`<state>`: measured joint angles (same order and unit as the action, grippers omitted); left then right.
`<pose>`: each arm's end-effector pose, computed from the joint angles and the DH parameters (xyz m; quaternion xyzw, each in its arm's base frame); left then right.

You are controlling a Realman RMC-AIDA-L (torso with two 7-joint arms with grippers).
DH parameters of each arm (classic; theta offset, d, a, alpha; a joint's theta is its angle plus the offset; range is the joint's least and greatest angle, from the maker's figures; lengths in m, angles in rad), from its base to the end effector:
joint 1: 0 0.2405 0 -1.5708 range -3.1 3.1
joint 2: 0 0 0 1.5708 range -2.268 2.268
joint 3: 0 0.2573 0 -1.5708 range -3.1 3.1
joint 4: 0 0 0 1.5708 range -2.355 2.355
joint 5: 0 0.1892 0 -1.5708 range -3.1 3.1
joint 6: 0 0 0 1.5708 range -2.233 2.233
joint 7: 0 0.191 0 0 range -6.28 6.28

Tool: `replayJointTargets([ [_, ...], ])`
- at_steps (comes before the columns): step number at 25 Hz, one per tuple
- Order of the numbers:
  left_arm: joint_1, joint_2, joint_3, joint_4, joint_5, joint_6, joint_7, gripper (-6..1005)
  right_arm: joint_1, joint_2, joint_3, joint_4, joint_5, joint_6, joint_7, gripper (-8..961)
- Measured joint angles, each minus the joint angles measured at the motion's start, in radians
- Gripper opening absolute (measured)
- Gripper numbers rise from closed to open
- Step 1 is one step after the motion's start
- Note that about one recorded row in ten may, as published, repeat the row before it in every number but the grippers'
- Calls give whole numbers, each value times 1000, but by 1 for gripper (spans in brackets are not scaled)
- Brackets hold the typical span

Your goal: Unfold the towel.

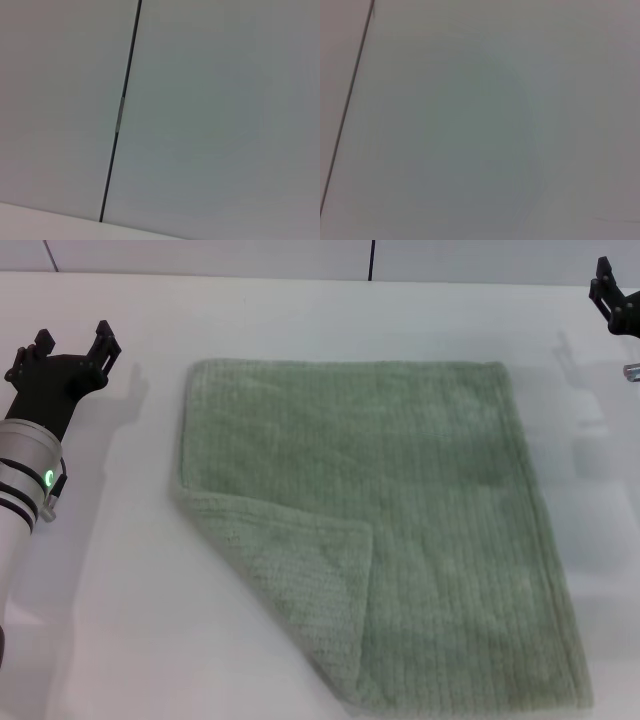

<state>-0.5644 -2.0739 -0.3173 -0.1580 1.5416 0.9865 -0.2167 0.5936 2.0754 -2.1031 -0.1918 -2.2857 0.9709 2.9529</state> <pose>-0.3225 0.3987 -0.0154 -0.6463 -0.3560 -0.2934 0.6079 0.2830 0.4281 0.0042 -0.6997 0.1619 0.2054 0.6648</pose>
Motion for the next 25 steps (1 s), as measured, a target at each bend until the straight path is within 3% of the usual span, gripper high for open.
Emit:
replayJointTargets([
  [25,3,0,6,0,0,0,1,799,-4,4,-2,-25,0,0,-25,800],
])
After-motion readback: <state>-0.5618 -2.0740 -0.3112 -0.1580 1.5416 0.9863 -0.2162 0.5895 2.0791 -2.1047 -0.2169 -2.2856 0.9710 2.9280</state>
